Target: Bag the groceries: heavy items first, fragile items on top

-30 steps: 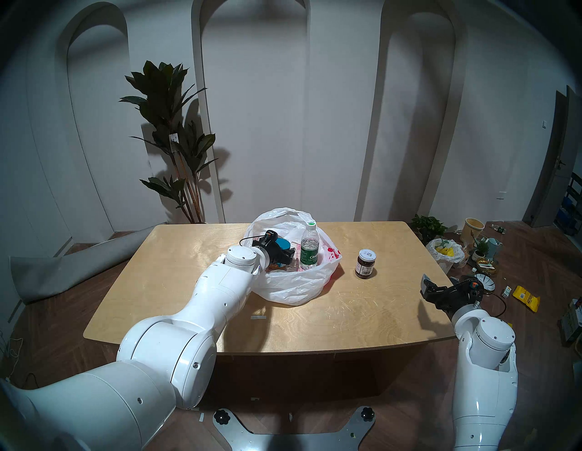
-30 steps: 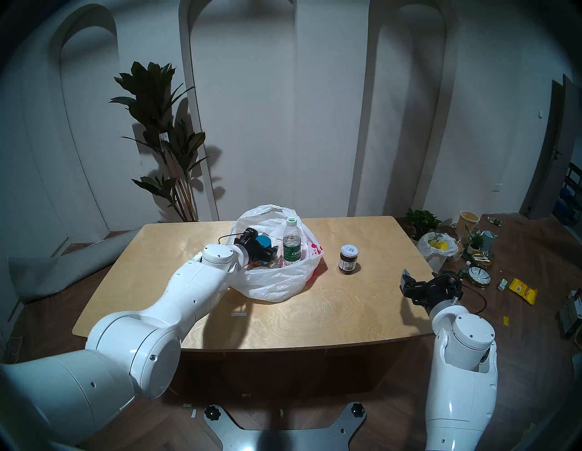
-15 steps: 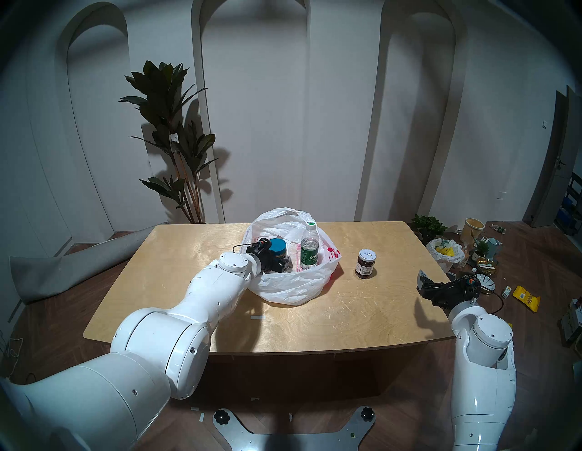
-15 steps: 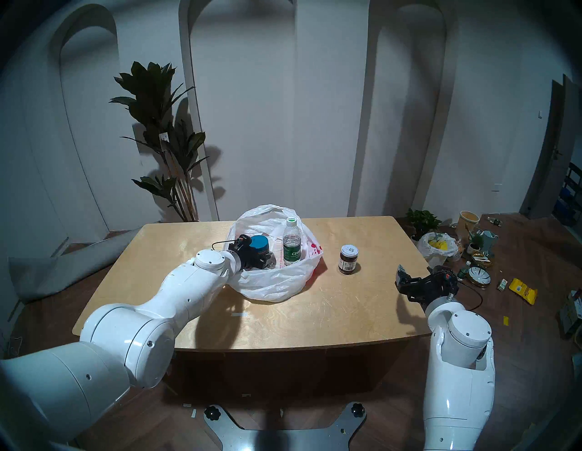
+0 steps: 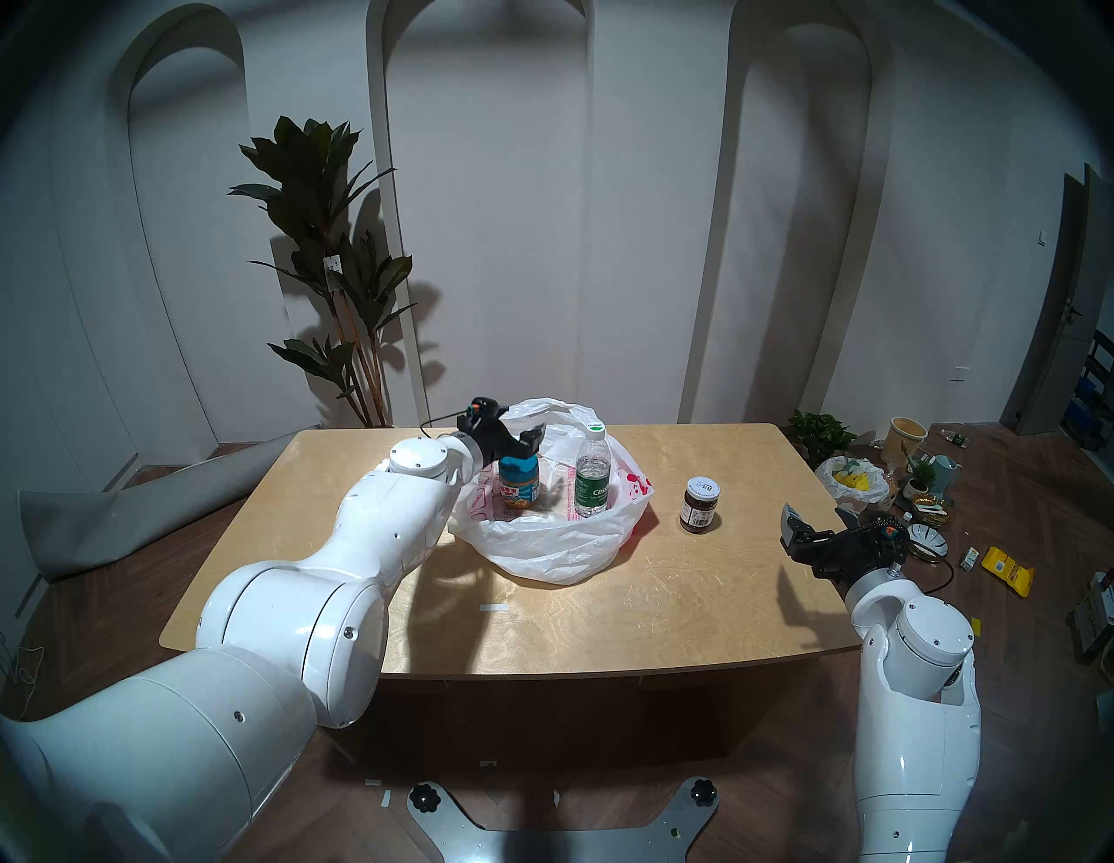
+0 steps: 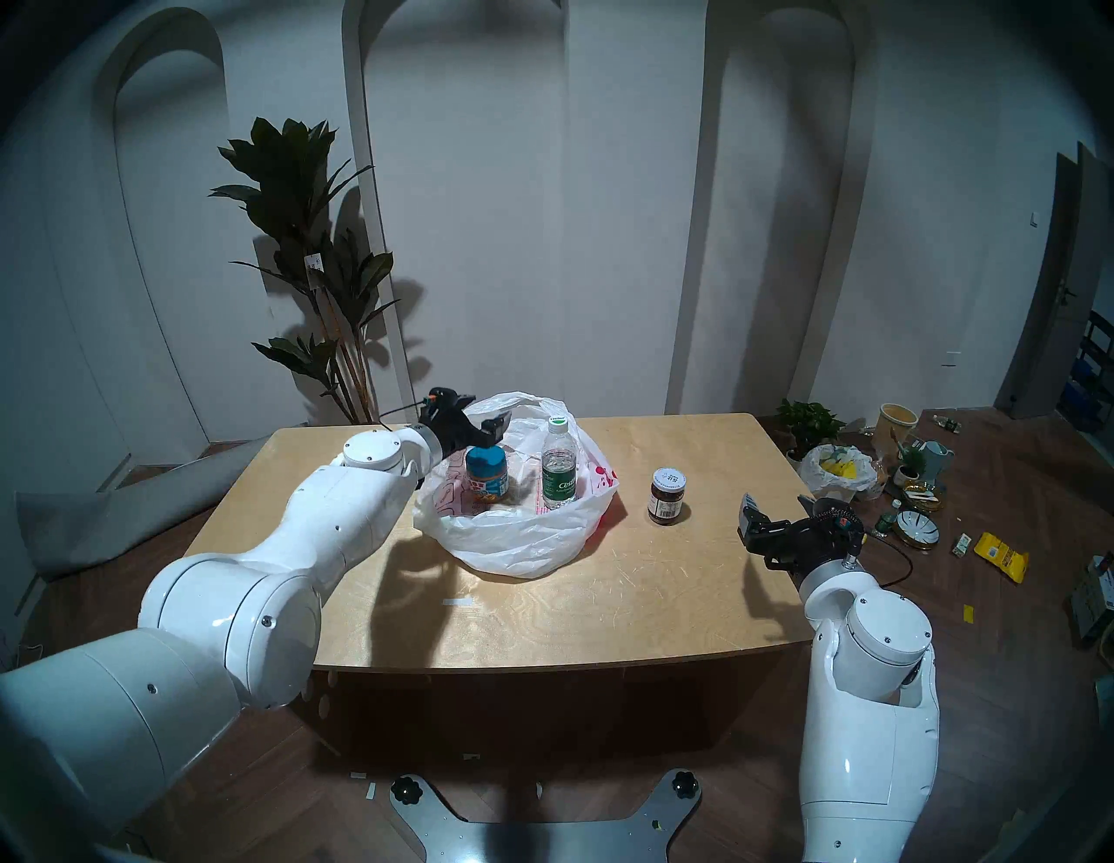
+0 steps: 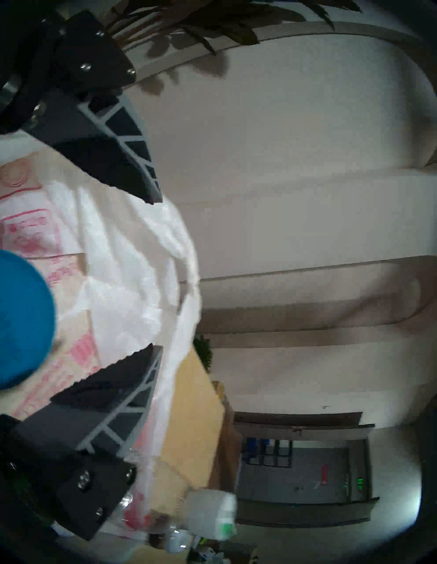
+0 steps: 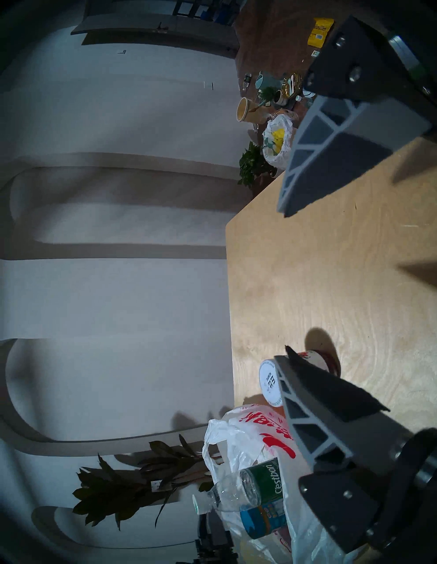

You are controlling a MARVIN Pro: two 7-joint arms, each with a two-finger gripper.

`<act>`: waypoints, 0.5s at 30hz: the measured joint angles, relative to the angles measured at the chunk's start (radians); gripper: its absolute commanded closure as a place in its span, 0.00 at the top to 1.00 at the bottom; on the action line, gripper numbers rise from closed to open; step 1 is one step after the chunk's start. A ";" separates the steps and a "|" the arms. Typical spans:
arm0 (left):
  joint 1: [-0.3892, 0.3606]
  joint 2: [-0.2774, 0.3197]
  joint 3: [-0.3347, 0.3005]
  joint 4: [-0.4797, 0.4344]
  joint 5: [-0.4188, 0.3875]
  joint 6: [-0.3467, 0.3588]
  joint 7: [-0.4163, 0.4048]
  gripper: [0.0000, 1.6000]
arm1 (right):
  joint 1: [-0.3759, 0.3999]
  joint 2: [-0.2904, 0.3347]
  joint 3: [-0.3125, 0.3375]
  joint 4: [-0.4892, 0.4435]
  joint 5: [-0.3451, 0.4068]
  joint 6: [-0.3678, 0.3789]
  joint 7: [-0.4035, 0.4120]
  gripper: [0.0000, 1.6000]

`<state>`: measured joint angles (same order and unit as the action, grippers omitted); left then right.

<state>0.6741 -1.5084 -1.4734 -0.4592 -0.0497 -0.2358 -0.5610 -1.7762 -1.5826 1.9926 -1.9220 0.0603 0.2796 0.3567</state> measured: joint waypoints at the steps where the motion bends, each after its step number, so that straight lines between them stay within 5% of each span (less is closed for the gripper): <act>1: -0.001 0.000 -0.008 -0.006 -0.011 -0.006 -0.013 1.00 | -0.003 -0.002 0.000 -0.003 0.002 -0.003 0.001 1.00; 7: 0.011 0.018 -0.080 -0.074 -0.091 -0.048 -0.079 1.00 | -0.025 -0.020 -0.018 0.003 0.005 -0.036 0.004 1.00; 15: 0.058 0.101 -0.185 -0.150 -0.099 -0.108 -0.035 1.00 | 0.000 -0.018 -0.050 0.096 -0.016 -0.051 -0.003 1.00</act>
<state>0.7321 -1.4078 -1.6582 -0.6096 -0.1487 -0.3442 -0.5964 -1.7759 -1.6009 1.9430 -1.8263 0.0440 0.2284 0.3536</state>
